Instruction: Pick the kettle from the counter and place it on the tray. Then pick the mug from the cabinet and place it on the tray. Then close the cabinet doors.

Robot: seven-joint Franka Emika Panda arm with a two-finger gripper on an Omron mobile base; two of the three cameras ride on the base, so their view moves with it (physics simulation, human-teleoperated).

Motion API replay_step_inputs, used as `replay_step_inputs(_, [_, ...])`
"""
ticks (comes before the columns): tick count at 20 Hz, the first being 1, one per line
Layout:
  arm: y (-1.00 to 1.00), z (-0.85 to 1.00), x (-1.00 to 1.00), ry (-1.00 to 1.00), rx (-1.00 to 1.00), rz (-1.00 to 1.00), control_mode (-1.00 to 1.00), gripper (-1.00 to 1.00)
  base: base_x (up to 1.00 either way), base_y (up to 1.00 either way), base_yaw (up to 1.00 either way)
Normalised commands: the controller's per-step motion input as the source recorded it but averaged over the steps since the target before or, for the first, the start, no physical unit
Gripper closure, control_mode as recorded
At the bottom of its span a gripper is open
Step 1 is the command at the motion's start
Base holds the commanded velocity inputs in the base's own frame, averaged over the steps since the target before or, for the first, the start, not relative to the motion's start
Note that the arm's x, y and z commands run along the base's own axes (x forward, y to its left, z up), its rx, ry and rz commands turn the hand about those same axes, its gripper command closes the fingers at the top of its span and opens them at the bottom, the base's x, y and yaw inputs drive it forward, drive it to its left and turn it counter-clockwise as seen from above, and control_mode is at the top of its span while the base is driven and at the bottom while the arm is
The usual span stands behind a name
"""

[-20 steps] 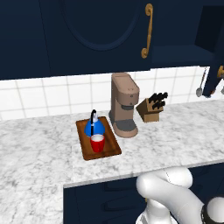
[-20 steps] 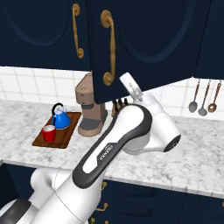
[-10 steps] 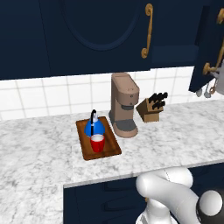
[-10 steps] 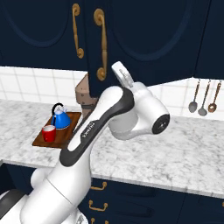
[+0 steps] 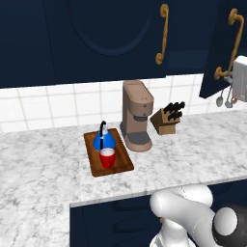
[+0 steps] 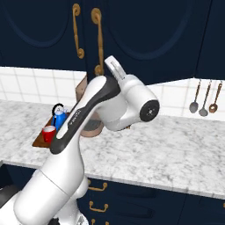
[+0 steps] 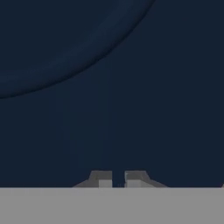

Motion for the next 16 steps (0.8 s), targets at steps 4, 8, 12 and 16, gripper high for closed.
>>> replay_step_inputs(4, [0.61,-0.09,0.38,0.04,-0.01,-0.04,-1.0,1.0,0.0,0.0,0.0])
replay_step_inputs(8, [0.47,-0.16,0.51,0.02,0.0,-0.02,-1.0,1.0,0.0,0.0,0.0])
replay_step_inputs(12, [0.56,-0.22,0.63,0.01,0.0,-0.01,-1.0,1.0,0.0,0.0,0.0])
replay_step_inputs(16, [0.61,-0.16,0.57,0.0,0.0,-0.02,-1.0,1.0,0.0,0.0,0.0])
